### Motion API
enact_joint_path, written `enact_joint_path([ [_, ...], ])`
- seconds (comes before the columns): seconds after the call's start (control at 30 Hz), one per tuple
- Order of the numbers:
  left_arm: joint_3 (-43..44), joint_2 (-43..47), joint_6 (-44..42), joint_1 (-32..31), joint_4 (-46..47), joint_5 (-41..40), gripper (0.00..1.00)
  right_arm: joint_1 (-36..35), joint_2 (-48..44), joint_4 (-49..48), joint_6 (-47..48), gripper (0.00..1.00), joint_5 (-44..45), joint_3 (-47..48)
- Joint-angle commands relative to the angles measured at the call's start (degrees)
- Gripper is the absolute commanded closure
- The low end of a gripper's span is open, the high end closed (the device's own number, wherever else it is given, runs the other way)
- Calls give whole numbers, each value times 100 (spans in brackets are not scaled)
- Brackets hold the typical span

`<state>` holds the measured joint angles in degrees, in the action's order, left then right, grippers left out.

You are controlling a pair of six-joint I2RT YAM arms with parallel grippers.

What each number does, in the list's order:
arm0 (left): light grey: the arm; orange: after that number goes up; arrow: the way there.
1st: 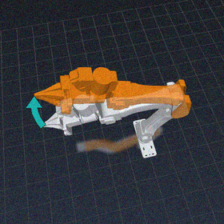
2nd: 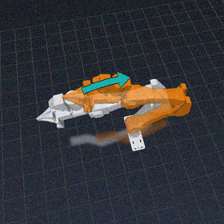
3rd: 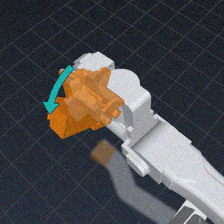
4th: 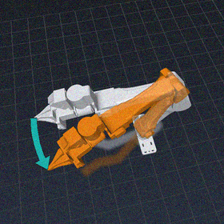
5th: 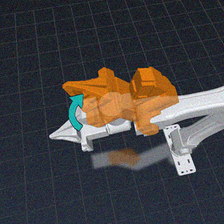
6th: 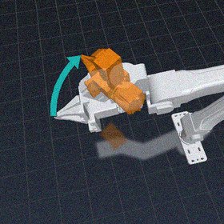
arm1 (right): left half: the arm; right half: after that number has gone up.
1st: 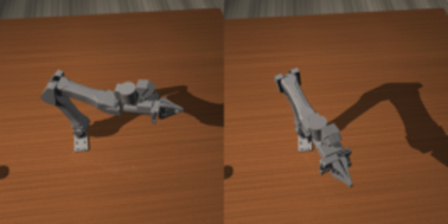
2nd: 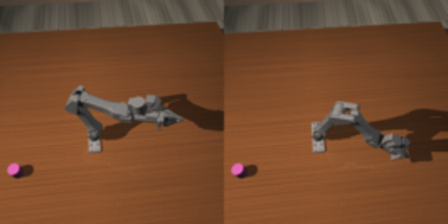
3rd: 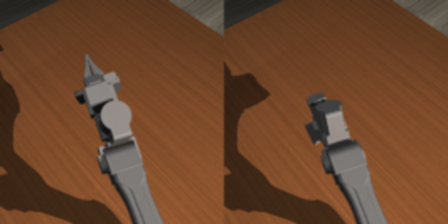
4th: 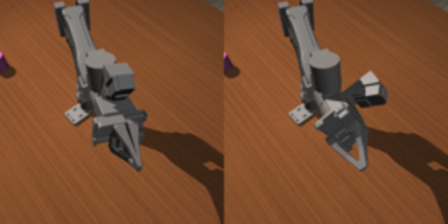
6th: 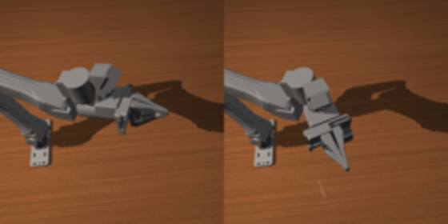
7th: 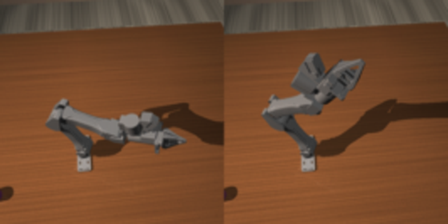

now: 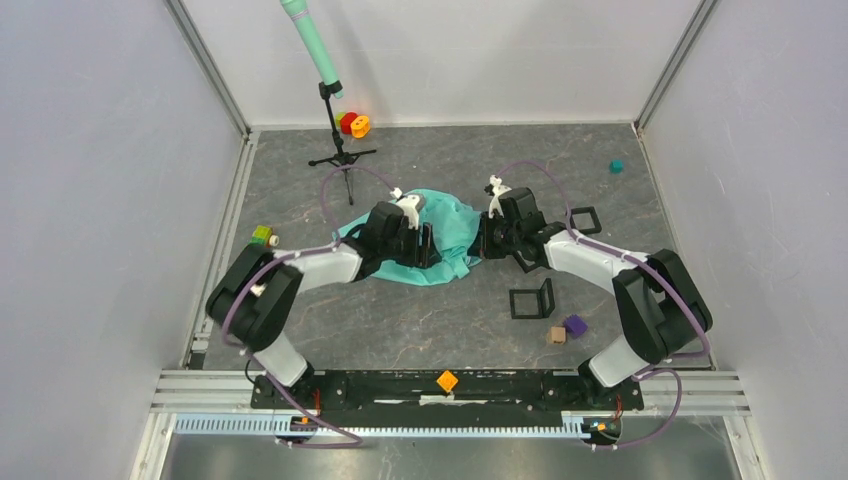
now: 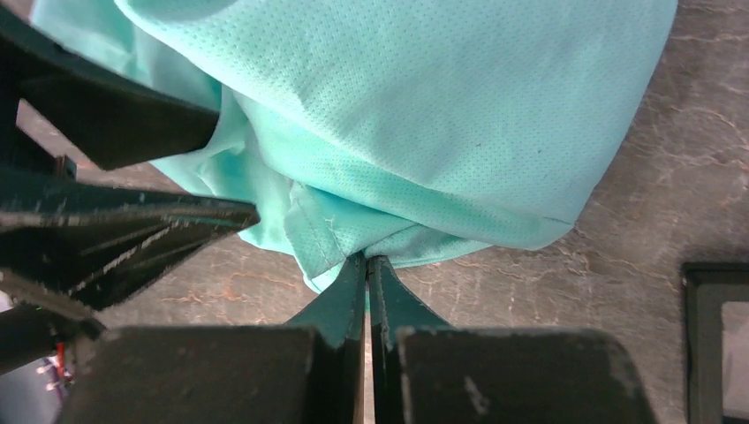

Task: Remove the brooch from the garment
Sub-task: Adjust the brooch.

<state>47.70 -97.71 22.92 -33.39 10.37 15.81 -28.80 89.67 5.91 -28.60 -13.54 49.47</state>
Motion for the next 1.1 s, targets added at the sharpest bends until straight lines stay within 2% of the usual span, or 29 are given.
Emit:
enact_joint_path([
  [0.0, -524, 1009, -699, -320, 172, -1134, 33, 101, -24, -555, -280, 100, -562, -33],
  [0.1, -863, 1467, -866, -669, 458, -1907, 28, 111, 62, -823, -434, 100, -822, -25],
  [0.2, -1187, 1789, -988, -983, 936, -2181, 27, 111, 21, -986, -672, 100, -965, -30],
  [0.37, -1407, 1790, -1712, -1430, 1620, -2186, 14, 111, -73, -1242, -1628, 100, -1260, -95],
  [0.57, -1629, 1794, -2190, -1444, 2217, -1982, 10, 111, -141, -707, -2255, 100, -1323, 86],
  [0.9, -1165, 1351, -2283, -1443, 1850, -1768, 17, 11, -364, -1196, -2718, 100, -1805, -284],
  [1.0, -975, 1225, -2283, -1443, 1646, -1860, 23, -40, -428, -1267, -2776, 100, -1842, -353],
  [1.07, -917, 1182, -2275, -1443, 1634, -1870, 33, -88, -435, -1325, -2813, 100, -1855, -408],
])
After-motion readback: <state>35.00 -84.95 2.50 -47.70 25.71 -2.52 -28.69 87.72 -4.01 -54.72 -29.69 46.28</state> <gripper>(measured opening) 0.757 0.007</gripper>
